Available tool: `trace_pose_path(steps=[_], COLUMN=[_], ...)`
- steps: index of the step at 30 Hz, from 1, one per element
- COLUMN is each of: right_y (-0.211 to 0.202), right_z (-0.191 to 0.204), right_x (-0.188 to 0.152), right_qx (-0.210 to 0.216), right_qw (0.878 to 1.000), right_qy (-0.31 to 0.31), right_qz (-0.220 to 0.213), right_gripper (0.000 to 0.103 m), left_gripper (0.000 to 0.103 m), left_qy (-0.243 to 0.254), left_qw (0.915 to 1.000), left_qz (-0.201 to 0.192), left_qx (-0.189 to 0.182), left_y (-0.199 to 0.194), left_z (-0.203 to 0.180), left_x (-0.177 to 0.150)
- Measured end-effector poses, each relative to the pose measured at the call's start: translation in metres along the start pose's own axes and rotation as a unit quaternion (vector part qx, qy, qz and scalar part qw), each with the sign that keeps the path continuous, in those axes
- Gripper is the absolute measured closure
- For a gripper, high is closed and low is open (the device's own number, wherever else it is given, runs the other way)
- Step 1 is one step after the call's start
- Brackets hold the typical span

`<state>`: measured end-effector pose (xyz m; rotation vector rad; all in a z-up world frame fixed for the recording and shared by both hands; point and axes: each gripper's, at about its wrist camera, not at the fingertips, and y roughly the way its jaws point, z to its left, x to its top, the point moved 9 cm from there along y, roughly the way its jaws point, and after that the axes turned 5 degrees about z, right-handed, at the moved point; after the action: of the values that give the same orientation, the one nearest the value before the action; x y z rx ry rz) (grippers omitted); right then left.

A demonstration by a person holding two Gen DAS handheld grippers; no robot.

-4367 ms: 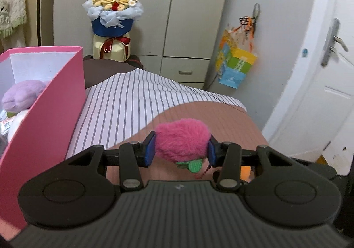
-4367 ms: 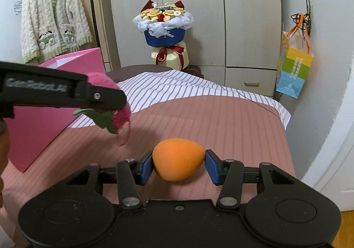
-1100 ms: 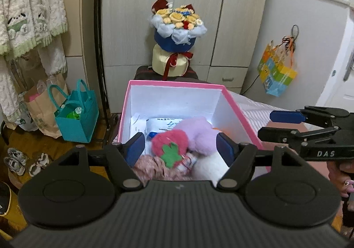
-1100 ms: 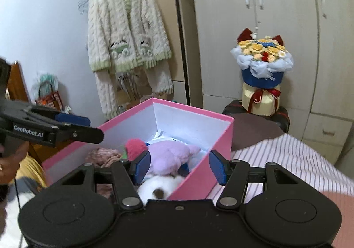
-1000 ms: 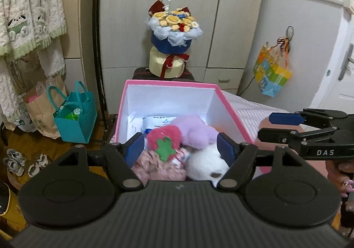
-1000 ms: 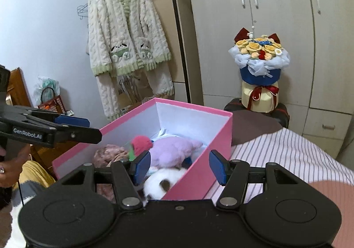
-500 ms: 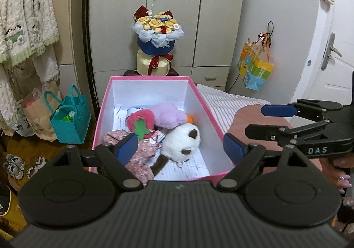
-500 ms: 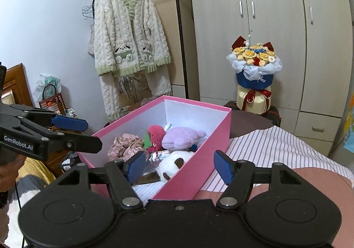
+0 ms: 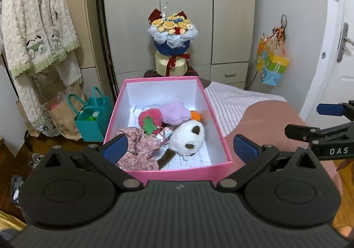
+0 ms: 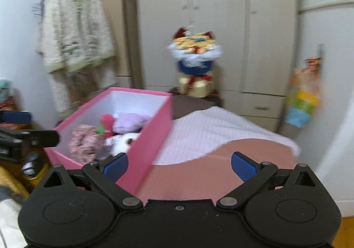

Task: Organize soft objects

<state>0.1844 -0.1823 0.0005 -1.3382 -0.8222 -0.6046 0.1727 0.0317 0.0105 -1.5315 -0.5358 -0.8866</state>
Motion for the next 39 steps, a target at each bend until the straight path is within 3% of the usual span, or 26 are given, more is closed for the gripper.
trace_pose_path(steps=[9,13,18,39], right_y=[-0.05,-0.051,-0.061,-0.088], right_z=[-0.007,-0.008,-0.014,-0.012], right_x=[-0.012,-0.021,-0.028,-0.045], right_qx=[-0.016,-0.035,-0.051,-0.09], right_qw=[0.999,0.999,0.998,0.995], right_qy=[0.022,0.012,0.033,0.028], right_qz=[-0.018,-0.013,-0.019,-0.04], right_gripper=[0.001,0.001,0.001,0.001], left_gripper=[0.0,0.0,0.0,0.0], left_qy=[-0.003,0.002,-0.01,-0.018], left_qw=[0.9993,0.9991,0.9997,0.9981], left_qz=[-0.037,-0.032,-0.013,-0.028], left_qx=[0.012,0.029,0.017,0.051], left_y=[-0.034,-0.03,-0.02,-0.019], left_z=[-0.024,-0.031,-0.034,-0.037], left_x=[-0.01,-0.021,-0.028,-0.045])
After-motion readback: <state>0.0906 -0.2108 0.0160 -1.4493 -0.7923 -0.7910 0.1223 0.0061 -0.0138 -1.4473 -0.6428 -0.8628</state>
